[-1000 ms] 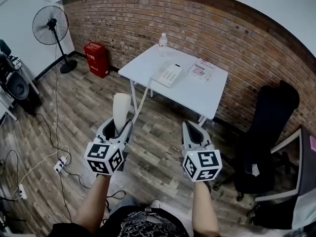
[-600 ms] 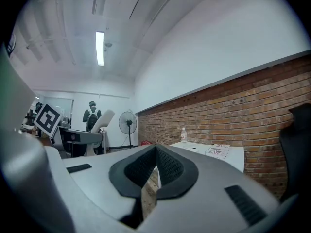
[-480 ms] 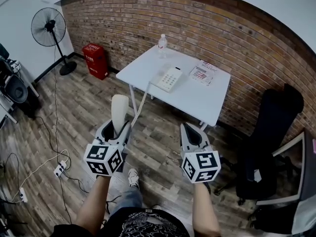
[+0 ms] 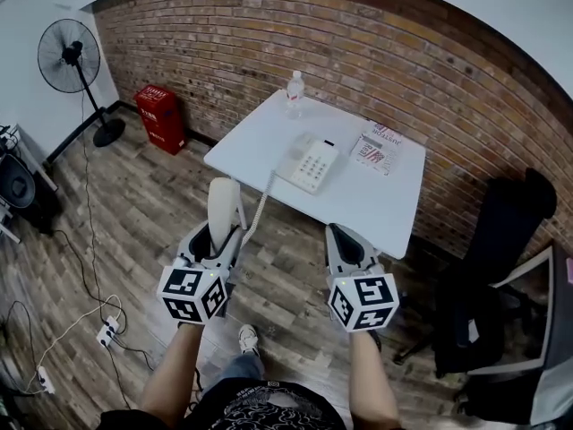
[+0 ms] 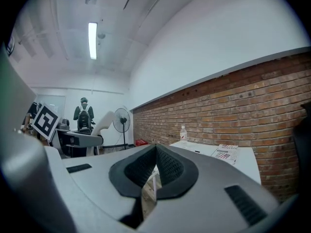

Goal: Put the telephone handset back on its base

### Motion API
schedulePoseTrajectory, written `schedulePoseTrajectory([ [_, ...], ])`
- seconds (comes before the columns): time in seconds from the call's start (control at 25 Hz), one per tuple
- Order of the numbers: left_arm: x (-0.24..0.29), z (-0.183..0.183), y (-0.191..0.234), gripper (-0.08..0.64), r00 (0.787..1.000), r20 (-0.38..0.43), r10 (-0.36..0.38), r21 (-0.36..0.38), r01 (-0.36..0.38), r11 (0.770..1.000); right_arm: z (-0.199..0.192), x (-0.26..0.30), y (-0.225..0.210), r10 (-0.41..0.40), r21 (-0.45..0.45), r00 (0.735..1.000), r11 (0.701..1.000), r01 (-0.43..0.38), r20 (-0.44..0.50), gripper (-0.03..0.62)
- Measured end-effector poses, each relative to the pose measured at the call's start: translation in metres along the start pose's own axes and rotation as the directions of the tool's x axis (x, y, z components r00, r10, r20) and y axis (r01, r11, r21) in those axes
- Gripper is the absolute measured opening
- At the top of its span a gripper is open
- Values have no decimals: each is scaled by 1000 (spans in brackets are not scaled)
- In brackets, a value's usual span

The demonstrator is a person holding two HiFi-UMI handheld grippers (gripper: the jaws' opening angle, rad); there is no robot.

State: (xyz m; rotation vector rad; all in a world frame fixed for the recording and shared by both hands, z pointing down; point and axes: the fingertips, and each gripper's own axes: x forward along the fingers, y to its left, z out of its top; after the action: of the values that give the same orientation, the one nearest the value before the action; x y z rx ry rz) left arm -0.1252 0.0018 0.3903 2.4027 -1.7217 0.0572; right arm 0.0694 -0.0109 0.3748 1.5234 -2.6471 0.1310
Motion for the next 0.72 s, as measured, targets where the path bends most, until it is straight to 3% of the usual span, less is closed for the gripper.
schedulePoseTrajectory([
  [0.4,96,22,73,212,995,-24,-98,-22,98,995,22,104,-9,-88,-5,996,996,87,-23,0],
  [0.72,149,21,96,212,983,-50,-175,-29,173,984,25,149,-22,-149,-6,988,989,148,-33,0],
])
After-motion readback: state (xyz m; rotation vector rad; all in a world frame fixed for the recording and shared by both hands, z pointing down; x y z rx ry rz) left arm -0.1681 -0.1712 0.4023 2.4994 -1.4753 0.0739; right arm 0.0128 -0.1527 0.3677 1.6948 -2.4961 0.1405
